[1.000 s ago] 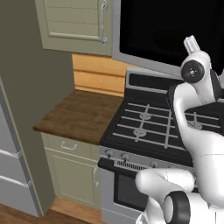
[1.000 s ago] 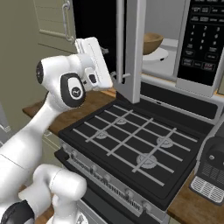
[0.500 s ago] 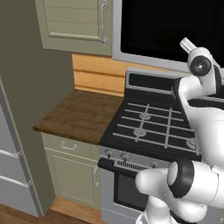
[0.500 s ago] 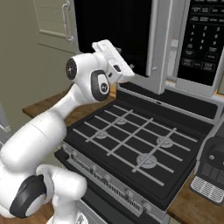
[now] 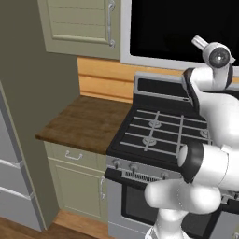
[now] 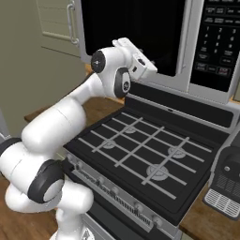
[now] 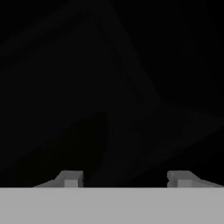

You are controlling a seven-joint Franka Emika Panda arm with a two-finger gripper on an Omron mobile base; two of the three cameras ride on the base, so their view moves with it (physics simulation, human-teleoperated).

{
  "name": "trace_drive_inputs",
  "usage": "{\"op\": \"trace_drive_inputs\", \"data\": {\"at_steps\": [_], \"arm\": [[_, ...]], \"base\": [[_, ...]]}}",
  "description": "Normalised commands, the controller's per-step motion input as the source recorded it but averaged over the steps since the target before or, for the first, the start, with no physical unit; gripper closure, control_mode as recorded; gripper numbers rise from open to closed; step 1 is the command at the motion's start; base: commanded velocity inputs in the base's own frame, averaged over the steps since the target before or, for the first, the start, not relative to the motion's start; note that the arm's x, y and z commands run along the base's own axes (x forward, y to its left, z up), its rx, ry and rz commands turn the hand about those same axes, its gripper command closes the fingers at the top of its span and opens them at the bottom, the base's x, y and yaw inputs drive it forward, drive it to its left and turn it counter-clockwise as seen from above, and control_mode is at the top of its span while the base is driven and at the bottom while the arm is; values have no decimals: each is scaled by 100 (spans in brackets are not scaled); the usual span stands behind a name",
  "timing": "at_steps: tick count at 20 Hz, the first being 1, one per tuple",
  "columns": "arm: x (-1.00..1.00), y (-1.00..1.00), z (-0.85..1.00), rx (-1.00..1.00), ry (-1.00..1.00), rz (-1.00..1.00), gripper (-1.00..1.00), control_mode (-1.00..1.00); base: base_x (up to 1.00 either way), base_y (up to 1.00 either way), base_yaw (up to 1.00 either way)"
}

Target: Pick the garlic from the sink and place it in the bowl. Then pick the bowl and place it in the microwave. Then close the microwave door and press the start button.

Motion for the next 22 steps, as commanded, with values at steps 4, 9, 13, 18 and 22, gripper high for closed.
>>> {"op": "trace_drive_inputs", "data": {"at_steps": [4,9,13,18,22], "arm": [[85,-30,0,0,2,4,-100,-100],[-10,-9,-6,-1,-3,2,-100,-100],[-99,12,42,-11,6,7,-100,-100],[-99,5,46,-16,20,18,-100,-100],[-100,0,6,-22,6,19,-100,-100]], "base": [[0,0,0],[0,0,0],[0,0,0],[0,0,0],[0,0,0]]}}
